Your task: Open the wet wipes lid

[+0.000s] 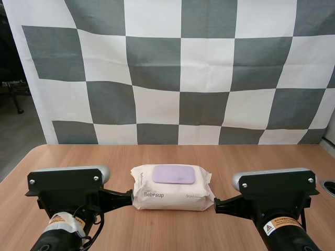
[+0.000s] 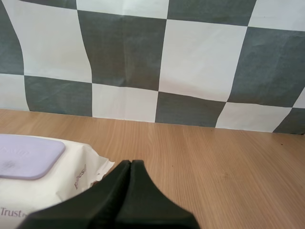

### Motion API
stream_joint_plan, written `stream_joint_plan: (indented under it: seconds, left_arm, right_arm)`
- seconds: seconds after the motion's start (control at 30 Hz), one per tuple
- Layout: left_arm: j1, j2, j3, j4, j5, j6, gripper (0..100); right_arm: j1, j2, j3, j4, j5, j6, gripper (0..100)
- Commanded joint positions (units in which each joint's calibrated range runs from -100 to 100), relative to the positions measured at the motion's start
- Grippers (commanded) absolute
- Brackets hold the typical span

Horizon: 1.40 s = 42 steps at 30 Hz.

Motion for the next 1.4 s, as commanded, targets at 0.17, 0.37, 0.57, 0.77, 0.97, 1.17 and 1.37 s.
stream_joint_plan:
  seconds: [0.17, 0.37, 0.57, 0.77, 0.97, 1.17, 1.37]
  left_arm:
    - [-0.01, 0.00, 0.00, -0.14, -0.48, 0.02, 0]
    - [-1.21, 0.00, 0.00, -2.24, -0.39, 0.02, 0]
    - [-1.61, 0.00, 0.00, -2.24, -0.39, 0.02, 0]
    - [-2.88, 0.00, 0.00, -1.41, -4.49, 0.02, 0]
    - [-3.22, 0.00, 0.00, -1.41, -23.32, 0.02, 0]
    - [-3.89, 0.00, 0.00, -1.41, -48.79, 0.02, 0]
    - [-3.89, 0.00, 0.00, -1.09, -65.08, 0.02, 0]
  right_arm:
    - [0.02, 0.00, 0.00, 3.90, -0.26, 0.10, 0]
    - [0.42, 0.00, 0.00, 10.09, -0.71, 0.10, 0]
    - [0.42, 0.00, 0.00, 10.09, -0.71, 0.10, 0]
    - [0.42, 0.00, 0.00, 9.34, -9.27, 0.10, 0]
    - [0.24, 0.00, 0.00, 5.38, -43.30, 0.10, 0]
    - [0.24, 0.00, 0.00, 5.55, -62.73, 0.10, 0]
    - [0.24, 0.00, 0.00, 5.55, -81.35, 0.10, 0]
